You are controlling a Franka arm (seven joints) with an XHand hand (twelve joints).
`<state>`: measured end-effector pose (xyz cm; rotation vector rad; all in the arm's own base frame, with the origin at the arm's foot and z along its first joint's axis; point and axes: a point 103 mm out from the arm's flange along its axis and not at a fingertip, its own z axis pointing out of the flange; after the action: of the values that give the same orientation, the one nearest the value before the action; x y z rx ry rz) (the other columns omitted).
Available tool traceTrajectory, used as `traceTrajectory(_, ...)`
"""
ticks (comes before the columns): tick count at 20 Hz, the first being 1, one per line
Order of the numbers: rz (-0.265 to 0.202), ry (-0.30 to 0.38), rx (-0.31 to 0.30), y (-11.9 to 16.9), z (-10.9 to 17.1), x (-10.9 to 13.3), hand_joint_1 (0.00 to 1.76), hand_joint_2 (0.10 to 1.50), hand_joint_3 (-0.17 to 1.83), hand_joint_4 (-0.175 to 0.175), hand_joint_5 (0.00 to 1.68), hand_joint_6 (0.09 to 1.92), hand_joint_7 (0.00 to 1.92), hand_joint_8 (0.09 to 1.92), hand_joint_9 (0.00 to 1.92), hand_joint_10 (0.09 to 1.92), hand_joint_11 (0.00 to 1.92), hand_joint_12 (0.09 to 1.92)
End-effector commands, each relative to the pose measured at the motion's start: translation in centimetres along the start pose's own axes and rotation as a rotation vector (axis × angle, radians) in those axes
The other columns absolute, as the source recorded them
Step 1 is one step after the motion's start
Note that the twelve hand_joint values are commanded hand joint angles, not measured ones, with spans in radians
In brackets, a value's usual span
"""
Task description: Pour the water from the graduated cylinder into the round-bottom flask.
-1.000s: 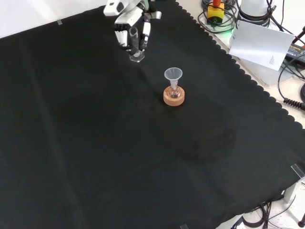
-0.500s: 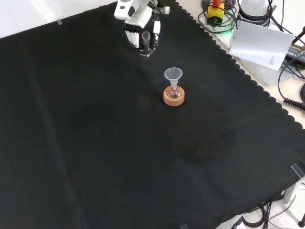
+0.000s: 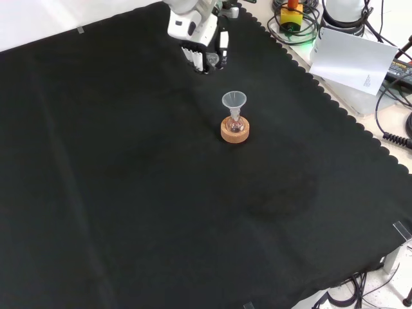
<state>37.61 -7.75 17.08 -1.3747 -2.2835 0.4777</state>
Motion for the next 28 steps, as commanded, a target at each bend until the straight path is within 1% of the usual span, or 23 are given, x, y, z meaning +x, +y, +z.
traceTrajectory(1,-0.024,-0.054,0.074,-0.4,0.5,2.2,1.26,1.1,0.0,-0.175,1.0,0.98,1.02,0.96,1.42,0.09,1.26,0.74)
traceTrajectory(5,-0.021,-0.087,0.148,-0.3,0.7,3.2,1.26,1.1,0.0,-0.175,1.0,0.98,1.02,0.96,1.42,0.09,1.26,0.74)
traceTrajectory(12,-0.004,-0.094,0.244,0.4,0.5,3.6,1.26,1.1,0.0,-0.175,1.0,0.97,1.02,0.96,1.42,0.09,1.27,0.74)
traceTrajectory(17,0.012,-0.1,0.286,0.8,0.1,3.7,1.26,1.1,0.0,-0.175,1.0,0.97,1.03,0.96,1.43,0.09,1.27,0.74)
traceTrajectory(28,0.049,-0.155,0.376,1.4,-0.8,4.6,1.26,1.1,0.0,-0.175,1.0,0.97,1.03,0.96,1.43,0.09,1.27,0.74)
